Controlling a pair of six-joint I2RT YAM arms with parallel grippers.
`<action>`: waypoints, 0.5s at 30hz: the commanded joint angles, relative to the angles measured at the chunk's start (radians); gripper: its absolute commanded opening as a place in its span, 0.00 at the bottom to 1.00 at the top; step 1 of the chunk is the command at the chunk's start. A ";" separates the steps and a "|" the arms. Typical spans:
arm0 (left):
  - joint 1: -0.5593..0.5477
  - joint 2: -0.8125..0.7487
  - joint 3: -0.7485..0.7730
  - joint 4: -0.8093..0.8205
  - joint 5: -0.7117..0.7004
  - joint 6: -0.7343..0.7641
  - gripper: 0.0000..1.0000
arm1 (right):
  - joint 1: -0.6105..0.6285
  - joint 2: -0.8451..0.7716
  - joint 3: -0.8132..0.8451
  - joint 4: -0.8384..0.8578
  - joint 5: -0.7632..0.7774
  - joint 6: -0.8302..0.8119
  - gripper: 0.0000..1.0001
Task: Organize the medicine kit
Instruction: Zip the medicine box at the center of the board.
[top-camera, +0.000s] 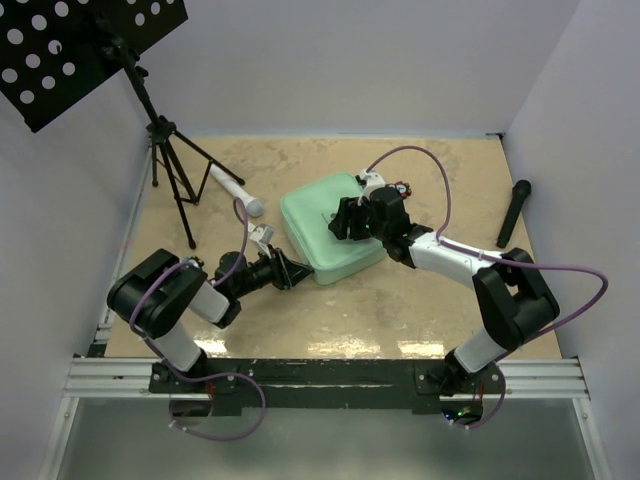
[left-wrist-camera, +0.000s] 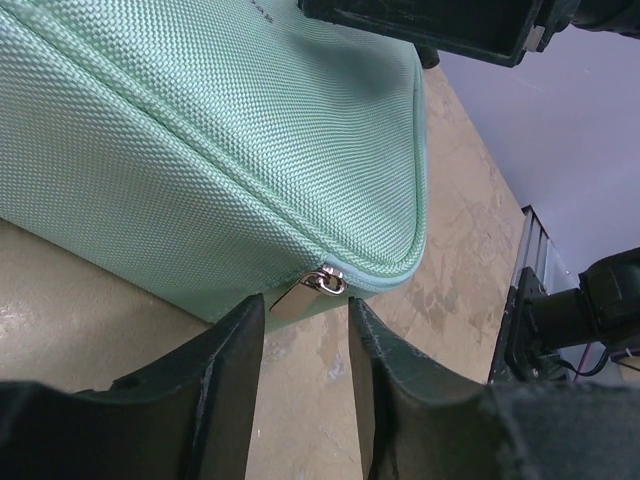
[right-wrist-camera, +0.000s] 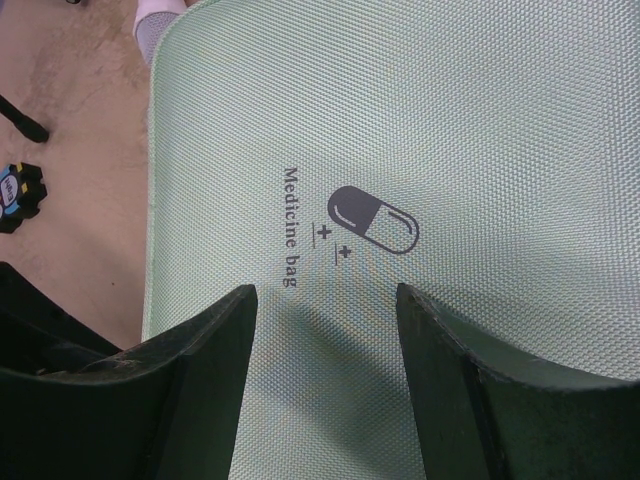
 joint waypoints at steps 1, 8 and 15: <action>-0.008 -0.025 -0.002 0.102 -0.030 0.019 0.45 | 0.015 0.020 -0.009 -0.036 -0.038 0.005 0.62; -0.012 -0.014 0.020 0.105 -0.030 0.014 0.37 | 0.015 0.018 -0.009 -0.036 -0.041 0.007 0.62; -0.029 0.019 0.044 0.154 -0.014 -0.010 0.36 | 0.018 0.018 -0.010 -0.036 -0.042 0.007 0.62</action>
